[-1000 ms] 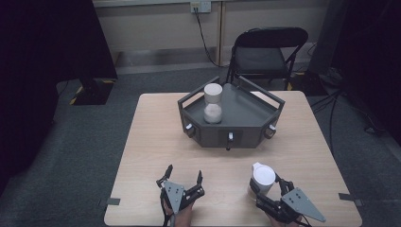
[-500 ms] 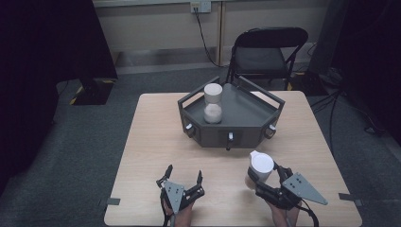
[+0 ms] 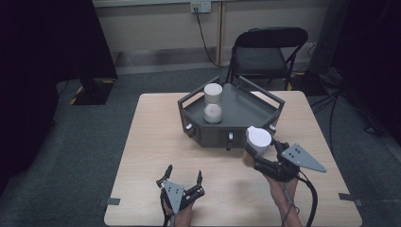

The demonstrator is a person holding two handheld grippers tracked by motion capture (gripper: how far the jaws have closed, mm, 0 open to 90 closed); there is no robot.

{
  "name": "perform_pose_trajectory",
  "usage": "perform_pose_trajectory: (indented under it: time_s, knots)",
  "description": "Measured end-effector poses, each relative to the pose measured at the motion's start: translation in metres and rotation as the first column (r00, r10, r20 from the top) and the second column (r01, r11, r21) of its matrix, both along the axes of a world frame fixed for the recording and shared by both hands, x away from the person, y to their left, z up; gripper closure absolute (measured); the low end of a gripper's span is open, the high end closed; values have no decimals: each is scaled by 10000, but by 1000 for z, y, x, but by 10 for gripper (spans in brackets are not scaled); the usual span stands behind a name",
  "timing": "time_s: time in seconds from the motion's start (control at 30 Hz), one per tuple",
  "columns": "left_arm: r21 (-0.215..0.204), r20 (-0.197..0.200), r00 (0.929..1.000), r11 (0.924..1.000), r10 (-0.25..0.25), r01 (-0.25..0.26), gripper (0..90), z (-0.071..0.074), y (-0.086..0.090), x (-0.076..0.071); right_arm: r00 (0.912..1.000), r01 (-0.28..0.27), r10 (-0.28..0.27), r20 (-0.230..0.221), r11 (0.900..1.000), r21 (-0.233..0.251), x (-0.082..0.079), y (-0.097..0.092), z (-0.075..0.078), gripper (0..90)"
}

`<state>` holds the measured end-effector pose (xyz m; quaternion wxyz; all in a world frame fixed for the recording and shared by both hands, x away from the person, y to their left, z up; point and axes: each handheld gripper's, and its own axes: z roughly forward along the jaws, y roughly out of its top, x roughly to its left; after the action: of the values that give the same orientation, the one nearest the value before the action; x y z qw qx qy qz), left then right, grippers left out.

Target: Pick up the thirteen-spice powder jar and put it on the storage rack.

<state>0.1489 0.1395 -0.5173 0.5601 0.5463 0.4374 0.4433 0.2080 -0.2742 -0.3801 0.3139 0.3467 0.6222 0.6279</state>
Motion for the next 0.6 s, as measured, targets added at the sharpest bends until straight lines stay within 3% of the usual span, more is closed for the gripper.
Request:
perform_pose_trajectory:
  time_s: [0.27, 0.6]
  knots:
    - [-2, 0, 10000, 10000, -2, 2, 0, 0, 0, 0, 9996, 137, -128, -242, 9993, 338, 26, 1, 20, 304]
    - [-9, 1, 10000, 10000, 0, 0, 1, 0, 0, 0, 9964, 697, -665, -532, 9957, 609, 63, 12, 52, 304]
